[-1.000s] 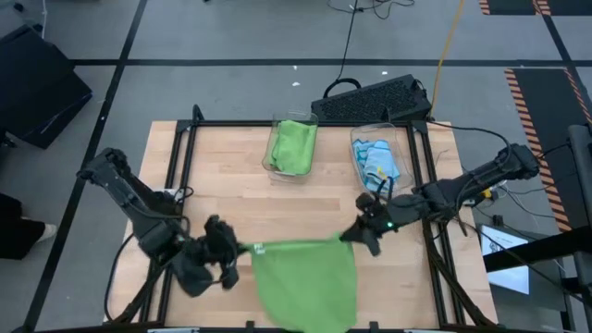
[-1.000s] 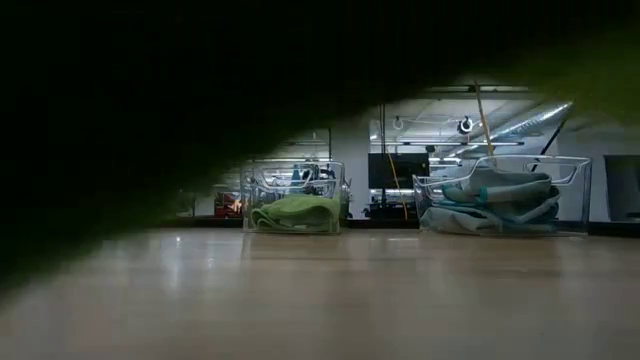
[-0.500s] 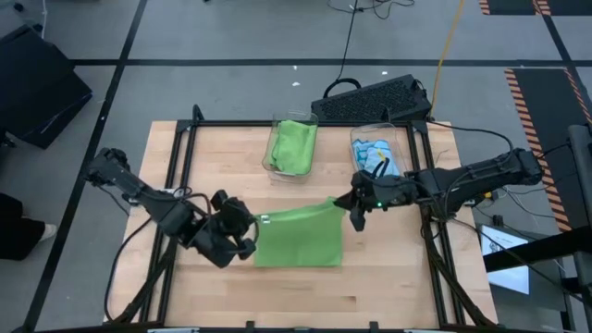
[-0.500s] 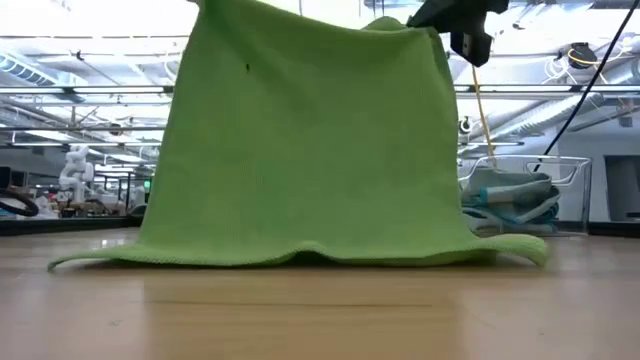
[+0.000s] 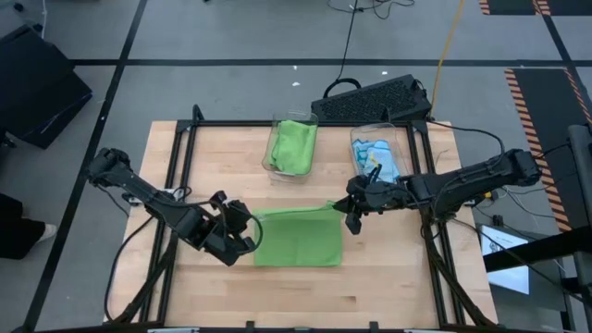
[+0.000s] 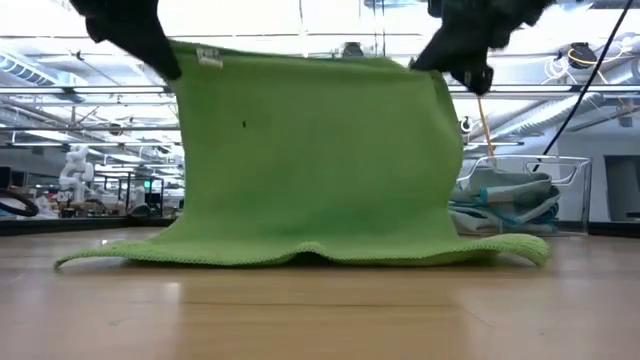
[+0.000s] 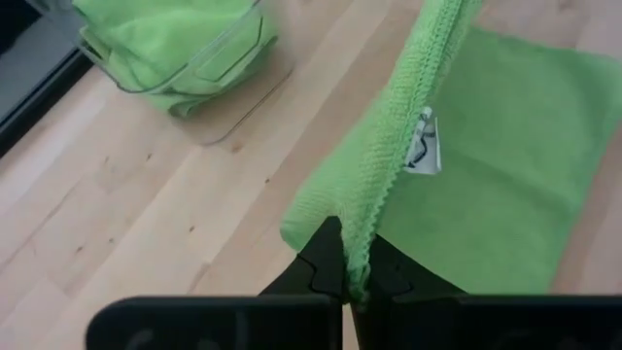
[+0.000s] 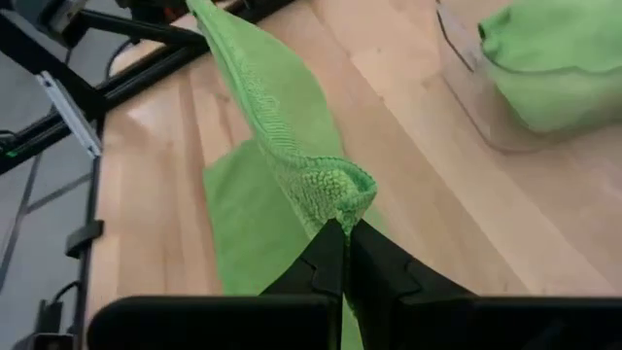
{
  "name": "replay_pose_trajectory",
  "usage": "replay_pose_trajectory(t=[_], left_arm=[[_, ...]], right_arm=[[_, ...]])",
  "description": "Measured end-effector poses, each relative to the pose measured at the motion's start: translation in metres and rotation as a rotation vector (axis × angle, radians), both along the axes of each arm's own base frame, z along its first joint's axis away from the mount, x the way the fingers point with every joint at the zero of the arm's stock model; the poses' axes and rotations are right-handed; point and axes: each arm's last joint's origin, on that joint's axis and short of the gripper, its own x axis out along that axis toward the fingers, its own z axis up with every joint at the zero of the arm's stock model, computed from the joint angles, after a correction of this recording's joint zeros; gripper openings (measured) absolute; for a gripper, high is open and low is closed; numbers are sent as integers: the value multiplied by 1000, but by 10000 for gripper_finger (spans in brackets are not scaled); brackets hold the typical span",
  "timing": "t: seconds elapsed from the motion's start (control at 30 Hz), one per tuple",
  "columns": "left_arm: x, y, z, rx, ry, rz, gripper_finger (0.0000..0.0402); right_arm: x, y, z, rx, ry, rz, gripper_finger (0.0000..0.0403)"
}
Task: Fold microfiber towels
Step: Fold the green microfiber towel
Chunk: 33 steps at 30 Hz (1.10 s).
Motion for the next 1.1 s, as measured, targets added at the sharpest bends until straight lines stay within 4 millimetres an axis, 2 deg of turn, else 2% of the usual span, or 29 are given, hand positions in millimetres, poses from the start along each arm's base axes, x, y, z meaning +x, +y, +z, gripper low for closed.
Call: replay_pose_trajectory(t=[0.2, 0.43, 0.6, 0.9, 1.1], left_arm=[[0, 12, -13, 29, 46, 35, 3], [10, 32, -13, 68, 62, 65, 4], [15, 43, -14, 65, 106, 50, 3], [16, 31, -15, -34, 110, -55, 4], [15, 23, -27, -101, 75, -66, 4]], right_arm=[[0, -14, -24, 15, -69, -57, 4], [-6, -32, -49, 23, -134, -124, 4], [-9, -36, -58, 95, -172, -78, 4], [-17, -34, -74, 243, -134, -52, 4], [-24, -28, -85, 338, -161, -25, 4]])
